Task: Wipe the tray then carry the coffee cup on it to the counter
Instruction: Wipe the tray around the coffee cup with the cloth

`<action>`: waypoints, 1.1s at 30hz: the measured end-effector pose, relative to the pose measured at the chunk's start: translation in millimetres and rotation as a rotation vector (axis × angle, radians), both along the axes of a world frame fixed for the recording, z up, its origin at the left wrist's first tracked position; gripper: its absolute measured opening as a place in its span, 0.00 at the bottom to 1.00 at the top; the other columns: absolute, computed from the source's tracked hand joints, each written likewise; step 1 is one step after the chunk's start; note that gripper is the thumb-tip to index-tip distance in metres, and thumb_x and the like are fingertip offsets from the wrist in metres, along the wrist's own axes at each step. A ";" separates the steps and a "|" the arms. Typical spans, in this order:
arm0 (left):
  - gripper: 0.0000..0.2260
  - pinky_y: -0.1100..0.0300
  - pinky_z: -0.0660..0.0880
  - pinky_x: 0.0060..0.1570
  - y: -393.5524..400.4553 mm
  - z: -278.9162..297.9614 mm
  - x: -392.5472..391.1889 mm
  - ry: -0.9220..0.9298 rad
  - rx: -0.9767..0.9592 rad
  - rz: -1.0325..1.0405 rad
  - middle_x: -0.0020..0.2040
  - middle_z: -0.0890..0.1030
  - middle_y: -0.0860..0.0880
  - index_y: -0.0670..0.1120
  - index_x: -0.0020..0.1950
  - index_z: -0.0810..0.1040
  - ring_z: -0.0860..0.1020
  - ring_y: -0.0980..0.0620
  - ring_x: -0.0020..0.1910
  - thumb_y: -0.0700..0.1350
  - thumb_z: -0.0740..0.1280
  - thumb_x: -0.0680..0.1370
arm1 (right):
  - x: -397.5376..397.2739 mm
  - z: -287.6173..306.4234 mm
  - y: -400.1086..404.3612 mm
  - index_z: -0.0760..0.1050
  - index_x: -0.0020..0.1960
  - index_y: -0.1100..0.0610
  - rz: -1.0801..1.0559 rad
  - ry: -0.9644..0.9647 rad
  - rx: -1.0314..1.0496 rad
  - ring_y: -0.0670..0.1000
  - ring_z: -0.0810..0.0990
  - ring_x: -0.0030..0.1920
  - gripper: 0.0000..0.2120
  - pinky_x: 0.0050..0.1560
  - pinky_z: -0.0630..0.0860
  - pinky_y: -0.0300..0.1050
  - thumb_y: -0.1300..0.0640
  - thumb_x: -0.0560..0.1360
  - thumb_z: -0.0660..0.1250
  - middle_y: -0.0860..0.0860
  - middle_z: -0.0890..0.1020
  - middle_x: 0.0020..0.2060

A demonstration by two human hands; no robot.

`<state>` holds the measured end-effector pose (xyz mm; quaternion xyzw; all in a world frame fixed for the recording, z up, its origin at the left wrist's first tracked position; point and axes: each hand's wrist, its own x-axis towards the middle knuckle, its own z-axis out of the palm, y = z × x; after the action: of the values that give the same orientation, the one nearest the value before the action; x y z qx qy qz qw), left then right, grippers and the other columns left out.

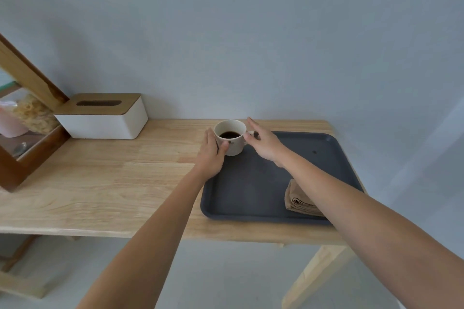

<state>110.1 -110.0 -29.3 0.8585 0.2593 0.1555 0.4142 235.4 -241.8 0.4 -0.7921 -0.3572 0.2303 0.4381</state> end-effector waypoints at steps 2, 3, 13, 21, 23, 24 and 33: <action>0.33 0.38 0.50 0.74 -21.9 -2.9 -11.3 0.135 0.112 0.071 0.79 0.47 0.39 0.41 0.78 0.46 0.46 0.40 0.78 0.57 0.55 0.81 | -3.2 5.5 -24.4 0.53 0.77 0.43 0.053 -0.085 -0.045 0.50 0.60 0.75 0.27 0.73 0.58 0.49 0.47 0.80 0.57 0.45 0.58 0.77; 0.33 0.37 0.46 0.74 -37.6 -3.9 -20.4 0.209 0.180 0.089 0.79 0.42 0.40 0.43 0.78 0.44 0.41 0.40 0.78 0.57 0.54 0.81 | -5.2 6.8 -41.7 0.55 0.76 0.42 0.071 -0.146 -0.072 0.50 0.58 0.76 0.25 0.73 0.57 0.48 0.46 0.80 0.57 0.45 0.58 0.77; 0.33 0.33 0.38 0.71 -130.4 -31.5 -65.3 0.457 0.554 -0.025 0.80 0.41 0.48 0.57 0.78 0.44 0.38 0.40 0.78 0.69 0.41 0.75 | -20.5 -27.8 -202.3 0.53 0.72 0.31 0.237 -0.462 -0.432 0.45 0.41 0.77 0.22 0.76 0.44 0.53 0.40 0.79 0.50 0.41 0.50 0.77; 0.30 0.36 0.41 0.74 -127.5 -31.5 -63.5 0.486 0.559 -0.073 0.81 0.43 0.50 0.58 0.78 0.43 0.39 0.40 0.78 0.64 0.44 0.78 | -9.4 -42.4 -157.1 0.46 0.75 0.34 0.268 -0.642 -0.487 0.48 0.41 0.78 0.23 0.76 0.44 0.53 0.42 0.80 0.45 0.44 0.47 0.78; 0.30 0.37 0.41 0.74 -126.6 -33.1 -63.7 0.476 0.561 -0.073 0.81 0.44 0.51 0.58 0.78 0.44 0.40 0.40 0.78 0.64 0.45 0.77 | 2.0 -43.8 -131.7 0.47 0.76 0.36 0.264 -0.652 -0.489 0.50 0.42 0.78 0.23 0.76 0.46 0.57 0.43 0.81 0.46 0.46 0.48 0.79; 0.30 0.38 0.41 0.74 -126.7 -33.7 -64.1 0.469 0.561 -0.072 0.81 0.44 0.52 0.59 0.78 0.44 0.40 0.40 0.78 0.64 0.45 0.77 | 8.6 -44.1 -117.6 0.47 0.76 0.37 0.263 -0.652 -0.490 0.51 0.42 0.78 0.23 0.76 0.46 0.58 0.43 0.82 0.47 0.47 0.48 0.79; 0.30 0.39 0.41 0.74 -125.2 -37.0 -63.5 0.448 0.574 -0.063 0.80 0.45 0.52 0.59 0.78 0.44 0.40 0.41 0.78 0.64 0.44 0.76 | 59.0 -49.5 -20.6 0.49 0.77 0.43 0.144 -0.683 -0.507 0.56 0.46 0.78 0.24 0.75 0.49 0.61 0.45 0.82 0.46 0.53 0.52 0.79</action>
<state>46.7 -235.2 -66.3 0.9601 0.2629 0.0174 0.0939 294.4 -262.4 -49.0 -0.8786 -0.4680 0.0654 0.0691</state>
